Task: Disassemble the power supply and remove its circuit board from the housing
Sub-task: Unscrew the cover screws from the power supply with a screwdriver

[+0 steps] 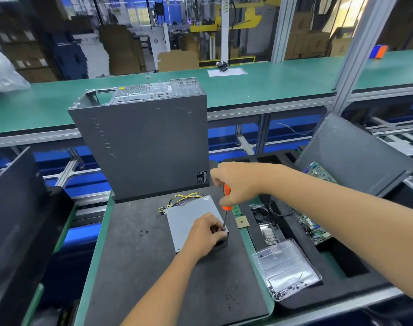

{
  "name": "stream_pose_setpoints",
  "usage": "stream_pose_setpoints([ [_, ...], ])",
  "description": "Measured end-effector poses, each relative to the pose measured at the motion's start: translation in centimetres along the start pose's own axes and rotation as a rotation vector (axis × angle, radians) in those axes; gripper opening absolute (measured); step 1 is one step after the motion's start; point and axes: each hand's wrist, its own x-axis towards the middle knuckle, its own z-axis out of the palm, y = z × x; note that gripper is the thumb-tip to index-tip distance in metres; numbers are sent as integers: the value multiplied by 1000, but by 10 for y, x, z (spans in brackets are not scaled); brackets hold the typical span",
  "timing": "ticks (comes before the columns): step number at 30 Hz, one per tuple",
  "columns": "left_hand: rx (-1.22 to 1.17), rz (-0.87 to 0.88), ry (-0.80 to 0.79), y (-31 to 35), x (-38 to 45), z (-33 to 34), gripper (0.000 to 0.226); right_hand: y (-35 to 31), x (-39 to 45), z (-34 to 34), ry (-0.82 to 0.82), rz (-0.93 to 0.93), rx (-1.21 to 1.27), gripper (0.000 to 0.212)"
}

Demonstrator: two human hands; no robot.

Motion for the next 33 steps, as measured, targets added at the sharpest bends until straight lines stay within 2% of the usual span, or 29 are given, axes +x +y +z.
stream_pose_setpoints([
  [1,-3,-5,0,0,0,1,35,-3,0,1,24,41,-191,22],
  [3,-3,-11,-2,1,0,2,34,-3,3,2,30,31,-283,18],
  [5,1,-14,-3,2,0,3,34,2,5,1,-13,-21,15,4],
  [7,2,-19,-5,2,-1,2,33,1,1,-5,-54,-80,220,19],
  [9,0,-27,-4,1,-1,2,32,2,1,-5,-26,-80,272,23],
  [11,-7,-32,-7,1,0,2,33,-3,1,1,30,33,121,19],
  [13,-1,-35,-20,2,0,2,30,-6,3,6,47,143,-266,14],
  [14,5,-35,-25,2,0,1,27,-7,3,7,51,135,-318,15],
  [15,8,-34,-29,2,0,1,25,-5,4,7,50,108,-264,13],
  [18,9,-30,-29,2,-1,0,22,0,3,2,23,-13,159,11],
  [20,18,-28,-19,2,-2,0,25,2,1,1,2,-61,272,21],
  [22,28,-23,-18,2,-2,0,27,0,0,6,67,-58,329,24],
  [25,28,-26,-3,2,-2,2,27,2,1,14,178,2,310,21],
  [26,31,-29,3,2,-2,2,27,1,0,15,181,43,203,24],
  [28,25,-37,12,2,-1,2,26,-2,1,12,133,109,-166,15],
  [29,20,-43,17,2,0,2,27,-5,1,9,107,112,-250,19],
  [31,24,-52,21,1,0,2,29,-6,4,4,34,74,-193,20],
  [33,44,-59,15,2,0,2,28,-2,1,-1,9,1,94,6],
])
